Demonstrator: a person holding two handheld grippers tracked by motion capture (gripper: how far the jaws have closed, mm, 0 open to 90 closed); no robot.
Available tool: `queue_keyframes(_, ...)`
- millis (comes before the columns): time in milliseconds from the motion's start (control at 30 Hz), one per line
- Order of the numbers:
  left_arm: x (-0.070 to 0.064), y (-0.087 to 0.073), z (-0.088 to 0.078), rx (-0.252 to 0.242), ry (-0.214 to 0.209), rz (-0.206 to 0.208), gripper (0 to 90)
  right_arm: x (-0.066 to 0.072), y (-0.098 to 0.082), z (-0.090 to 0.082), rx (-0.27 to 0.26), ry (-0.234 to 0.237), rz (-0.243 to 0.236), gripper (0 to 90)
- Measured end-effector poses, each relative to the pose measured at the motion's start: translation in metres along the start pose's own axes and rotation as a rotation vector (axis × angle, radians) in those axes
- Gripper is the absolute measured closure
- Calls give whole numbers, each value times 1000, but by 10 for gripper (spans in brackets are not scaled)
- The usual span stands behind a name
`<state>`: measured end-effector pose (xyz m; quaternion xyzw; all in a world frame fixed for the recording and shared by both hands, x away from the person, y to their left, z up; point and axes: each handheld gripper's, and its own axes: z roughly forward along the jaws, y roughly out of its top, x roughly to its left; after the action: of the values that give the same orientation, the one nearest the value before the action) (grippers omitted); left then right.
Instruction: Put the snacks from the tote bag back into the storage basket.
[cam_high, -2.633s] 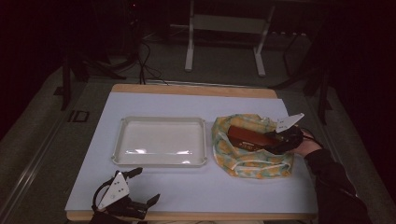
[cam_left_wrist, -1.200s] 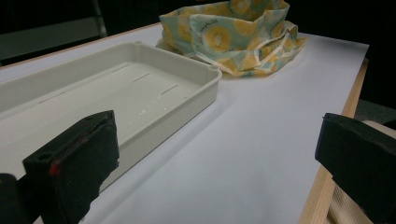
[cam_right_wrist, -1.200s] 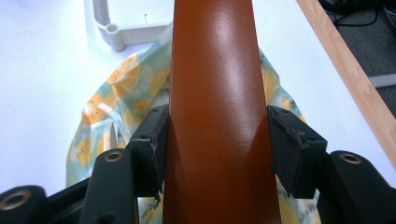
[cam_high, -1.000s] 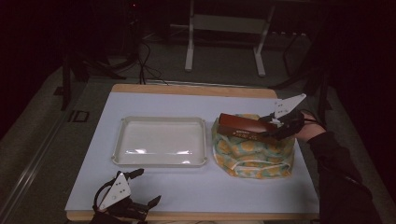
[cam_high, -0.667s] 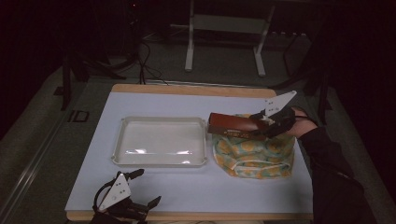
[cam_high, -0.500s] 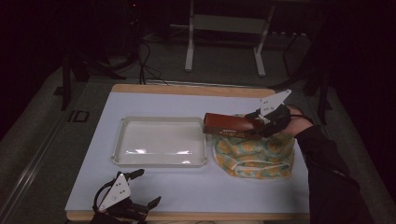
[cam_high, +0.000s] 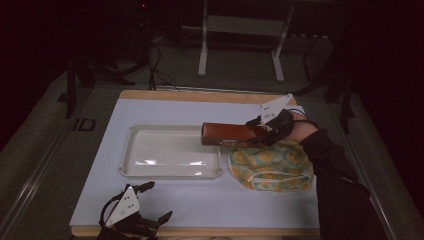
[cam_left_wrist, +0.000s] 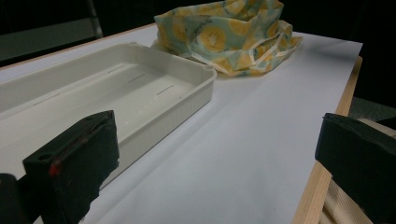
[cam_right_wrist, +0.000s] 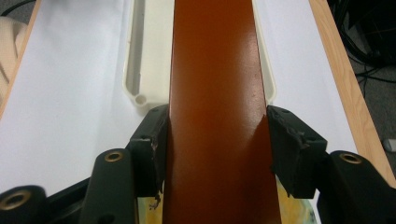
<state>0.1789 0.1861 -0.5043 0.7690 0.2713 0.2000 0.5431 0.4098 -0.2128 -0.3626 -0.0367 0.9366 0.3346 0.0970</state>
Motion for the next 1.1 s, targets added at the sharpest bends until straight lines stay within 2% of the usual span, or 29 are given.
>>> queue_keyframes(367, 0, 0, 0, 1, -10, 2, 0, 3, 21, 22, -9, 39, -34, 432)
queue_keyframes(433, 0, 0, -1, 3, -10, 4, 0, 3, 29, 31, -11, 48, -50, 432)
queue_keyframes(700, -1, 0, -2, -1, -9, 1, 0, 4, 44, 43, -18, 67, -81, 432)
queue_keyframes(900, 0, 0, -2, -1, -10, 0, 0, 4, 56, 52, -34, 82, -90, 432)
queue_keyframes(1100, 0, -1, -2, -1, -13, -2, 0, 4, 67, 69, -47, 97, -101, 432)
